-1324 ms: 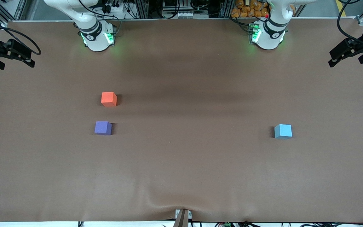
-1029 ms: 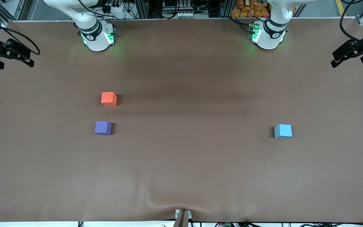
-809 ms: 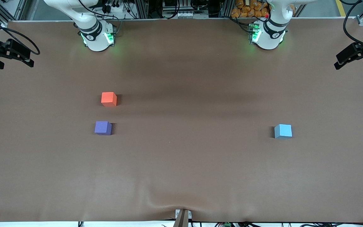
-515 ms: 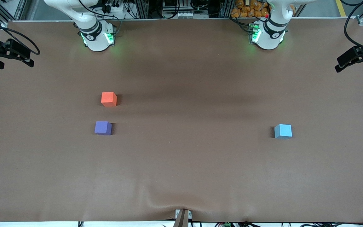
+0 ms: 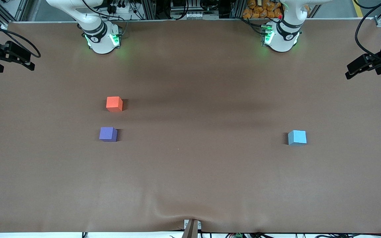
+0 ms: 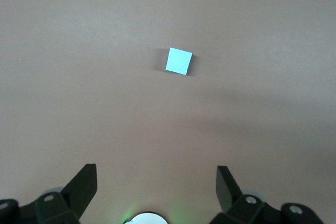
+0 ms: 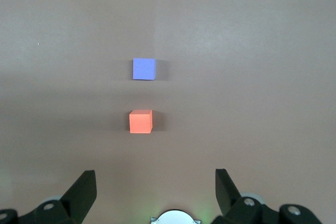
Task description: Place blue block between orange and purple blocks
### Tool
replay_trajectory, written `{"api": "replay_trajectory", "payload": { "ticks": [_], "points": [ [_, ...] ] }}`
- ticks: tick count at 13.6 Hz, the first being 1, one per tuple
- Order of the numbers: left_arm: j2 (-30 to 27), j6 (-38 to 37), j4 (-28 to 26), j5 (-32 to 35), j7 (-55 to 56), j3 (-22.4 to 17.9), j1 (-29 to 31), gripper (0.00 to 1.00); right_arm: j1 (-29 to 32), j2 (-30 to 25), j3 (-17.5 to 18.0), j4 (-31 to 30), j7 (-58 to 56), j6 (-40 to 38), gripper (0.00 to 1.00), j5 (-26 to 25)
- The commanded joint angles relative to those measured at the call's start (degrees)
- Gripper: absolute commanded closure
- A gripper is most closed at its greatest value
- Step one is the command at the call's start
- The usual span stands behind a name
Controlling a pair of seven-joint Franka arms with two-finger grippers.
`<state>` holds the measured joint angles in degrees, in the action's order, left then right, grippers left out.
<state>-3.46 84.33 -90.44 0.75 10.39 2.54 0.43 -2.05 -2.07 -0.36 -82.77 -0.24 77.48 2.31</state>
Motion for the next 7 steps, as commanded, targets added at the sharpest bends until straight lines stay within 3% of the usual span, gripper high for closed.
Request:
{"api": "replay_trajectory", "payload": {
  "ticks": [1,7],
  "points": [
    [1.0,0.5,-0.8,0.9,-0.5,0.2,-0.2,0.0,0.8,0.0,0.5,0.4,0.8,-0.6,0.0,1.2],
    [0.8,14.5,-14.6,0.9,-0.5,0.2,0.4,0.0,-0.3,0.0,-0.3,0.4,0.7,-0.6,0.0,1.1]
  ]
}}
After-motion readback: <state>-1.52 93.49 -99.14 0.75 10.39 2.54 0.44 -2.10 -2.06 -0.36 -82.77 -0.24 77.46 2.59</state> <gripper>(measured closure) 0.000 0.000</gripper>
